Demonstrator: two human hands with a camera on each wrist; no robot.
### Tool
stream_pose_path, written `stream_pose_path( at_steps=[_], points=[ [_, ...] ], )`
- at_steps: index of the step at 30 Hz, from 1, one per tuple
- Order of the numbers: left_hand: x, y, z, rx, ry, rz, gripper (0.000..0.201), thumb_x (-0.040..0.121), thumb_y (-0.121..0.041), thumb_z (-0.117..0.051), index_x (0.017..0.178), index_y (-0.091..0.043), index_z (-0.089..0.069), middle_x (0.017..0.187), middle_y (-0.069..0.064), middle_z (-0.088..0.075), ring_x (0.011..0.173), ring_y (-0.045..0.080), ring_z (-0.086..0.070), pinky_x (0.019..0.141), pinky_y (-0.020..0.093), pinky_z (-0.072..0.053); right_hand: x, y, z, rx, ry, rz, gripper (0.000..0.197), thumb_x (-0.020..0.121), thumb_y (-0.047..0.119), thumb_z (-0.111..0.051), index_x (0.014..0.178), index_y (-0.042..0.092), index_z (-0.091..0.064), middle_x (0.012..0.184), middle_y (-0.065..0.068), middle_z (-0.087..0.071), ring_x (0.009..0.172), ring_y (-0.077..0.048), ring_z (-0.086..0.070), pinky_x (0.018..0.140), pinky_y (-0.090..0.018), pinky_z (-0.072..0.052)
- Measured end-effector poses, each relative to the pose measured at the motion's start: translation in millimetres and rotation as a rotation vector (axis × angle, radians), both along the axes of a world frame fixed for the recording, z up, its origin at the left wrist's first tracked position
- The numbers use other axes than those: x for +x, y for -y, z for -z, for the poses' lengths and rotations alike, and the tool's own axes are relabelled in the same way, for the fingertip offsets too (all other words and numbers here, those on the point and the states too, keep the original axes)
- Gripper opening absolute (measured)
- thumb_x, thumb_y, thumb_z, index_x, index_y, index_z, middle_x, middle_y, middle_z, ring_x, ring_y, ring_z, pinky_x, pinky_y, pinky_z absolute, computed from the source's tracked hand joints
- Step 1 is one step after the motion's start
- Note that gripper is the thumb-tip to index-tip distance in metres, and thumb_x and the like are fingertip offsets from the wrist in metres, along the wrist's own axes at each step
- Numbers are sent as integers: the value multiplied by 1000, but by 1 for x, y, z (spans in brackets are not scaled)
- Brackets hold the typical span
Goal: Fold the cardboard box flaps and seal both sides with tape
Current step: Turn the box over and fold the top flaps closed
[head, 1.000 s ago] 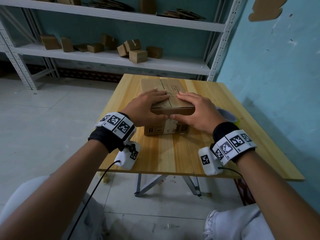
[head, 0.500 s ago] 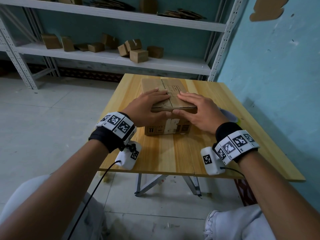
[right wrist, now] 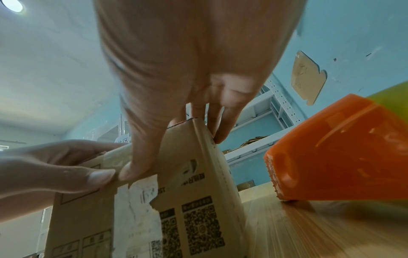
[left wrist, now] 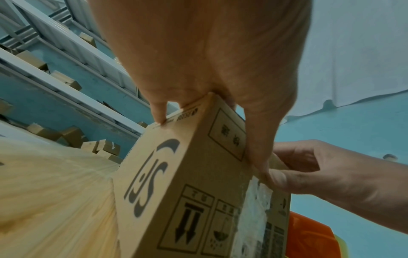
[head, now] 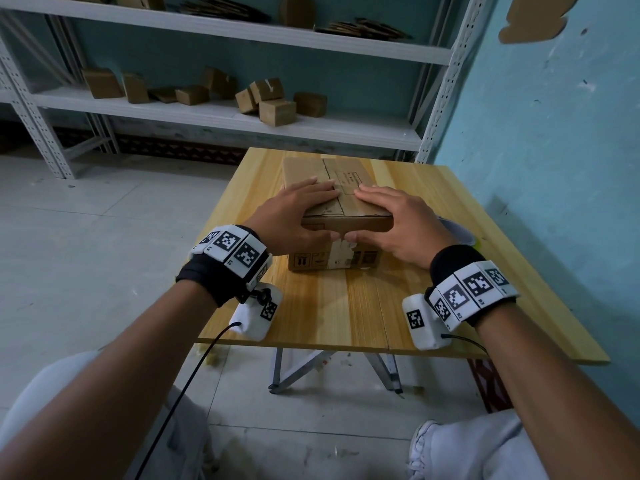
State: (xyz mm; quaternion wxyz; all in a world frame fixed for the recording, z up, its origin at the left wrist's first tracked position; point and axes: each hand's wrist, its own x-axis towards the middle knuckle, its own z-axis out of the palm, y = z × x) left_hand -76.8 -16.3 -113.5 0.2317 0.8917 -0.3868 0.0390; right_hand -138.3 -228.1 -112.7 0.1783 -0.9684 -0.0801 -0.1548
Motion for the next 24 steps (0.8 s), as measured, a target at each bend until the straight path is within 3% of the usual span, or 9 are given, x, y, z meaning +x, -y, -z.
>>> stream_pose_path(
  at_steps=[5,10,14,17,22,24],
  points=[
    [1,0,0,-15,-2,-1,71,87,-44,-62,148,-27,-31,156,-12,-24,146,10,-9,117,43,-20,1,0,0,4,18,4,78,77,51,-74,144,24,-46,151,5,-43,140,-11,-34,117,-33,-25],
    [0,1,0,-23,-5,-10,67,89,-51,-56,147,-27,-34,155,-11,-28,146,10,-13,117,42,-21,1,-1,2,17,42,-1,68,84,60,-60,141,24,-51,148,7,-47,137,-9,-38,110,-25,-27],
    [0,3,-1,-69,25,-14,52,96,-50,-43,142,-26,-44,149,-10,-39,142,11,-26,112,40,-28,3,-3,2,65,123,8,45,94,51,-52,126,22,-63,130,3,-61,120,-14,-53,98,-31,-45],
    [0,2,-5,-118,58,-12,40,98,-40,-45,133,-25,-55,141,-12,-50,133,10,-39,101,30,-36,4,-4,1,85,168,38,36,90,50,-61,113,23,-69,112,5,-64,105,-12,-56,84,-30,-47],
    [2,0,-11,-179,23,25,34,97,-35,-48,123,-20,-65,129,-10,-60,116,10,-50,92,25,-44,2,-4,-5,104,166,54,33,81,55,-68,99,27,-72,103,8,-64,100,-11,-56,80,-33,-51],
    [3,-1,-14,-200,2,39,30,96,-31,-52,120,-19,-66,126,-9,-62,109,5,-49,84,12,-39,0,-4,-8,111,161,50,35,78,58,-69,93,27,-71,99,8,-64,97,-11,-56,79,-37,-53]
  ],
)
